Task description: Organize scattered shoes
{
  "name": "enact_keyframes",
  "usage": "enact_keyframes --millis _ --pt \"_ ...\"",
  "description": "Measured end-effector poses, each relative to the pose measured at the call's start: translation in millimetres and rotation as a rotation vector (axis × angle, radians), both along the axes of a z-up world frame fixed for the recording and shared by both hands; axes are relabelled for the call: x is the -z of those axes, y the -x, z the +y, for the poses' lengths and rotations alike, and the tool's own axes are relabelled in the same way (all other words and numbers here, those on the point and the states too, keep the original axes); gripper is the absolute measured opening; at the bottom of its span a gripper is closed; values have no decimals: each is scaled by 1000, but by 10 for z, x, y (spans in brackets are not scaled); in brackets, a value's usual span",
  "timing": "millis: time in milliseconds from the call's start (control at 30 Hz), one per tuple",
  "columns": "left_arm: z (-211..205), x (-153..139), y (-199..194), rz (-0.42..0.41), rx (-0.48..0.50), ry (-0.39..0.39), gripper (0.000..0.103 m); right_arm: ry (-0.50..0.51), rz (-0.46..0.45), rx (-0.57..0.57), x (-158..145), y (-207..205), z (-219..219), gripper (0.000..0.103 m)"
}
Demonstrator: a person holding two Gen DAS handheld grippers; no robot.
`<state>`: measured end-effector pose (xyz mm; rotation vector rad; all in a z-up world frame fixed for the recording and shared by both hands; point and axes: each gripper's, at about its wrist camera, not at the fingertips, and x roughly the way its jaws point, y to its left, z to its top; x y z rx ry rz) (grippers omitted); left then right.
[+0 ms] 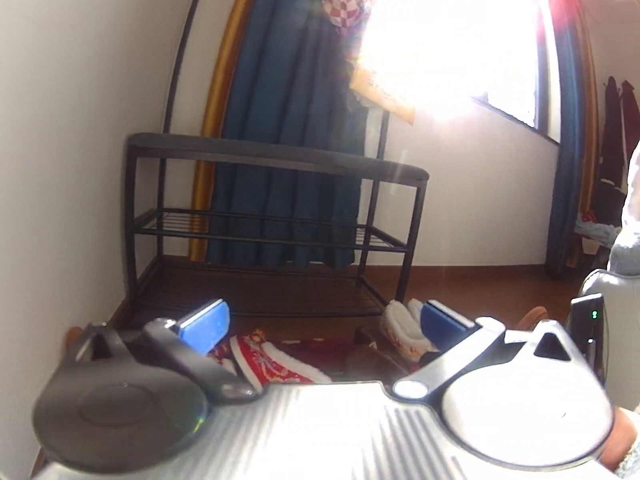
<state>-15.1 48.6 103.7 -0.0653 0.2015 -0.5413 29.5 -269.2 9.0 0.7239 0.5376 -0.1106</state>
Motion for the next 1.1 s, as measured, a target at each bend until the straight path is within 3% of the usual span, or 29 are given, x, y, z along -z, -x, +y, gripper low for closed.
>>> enact_keyframes --millis 200,300,467,667,933,1100 --pt "-104 -7 174 -78 66 26 103 -11 0 5 52 -12 -63 103" --pt "-111 -11 185 -61 97 51 103 -14 1 9 77 -22 -99 103" --pt "-87 -22 88 25 95 98 103 -12 3 7 91 -19 -90 103" --pt "-42 26 -167 204 68 117 103 -6 3 2 92 -10 -49 103" --pt "-75 106 -391 323 -56 41 103 -4 6 1 85 -8 -16 103" --pt "34 96 -565 452 -17 129 103 0 -2 2 37 26 -3 103"
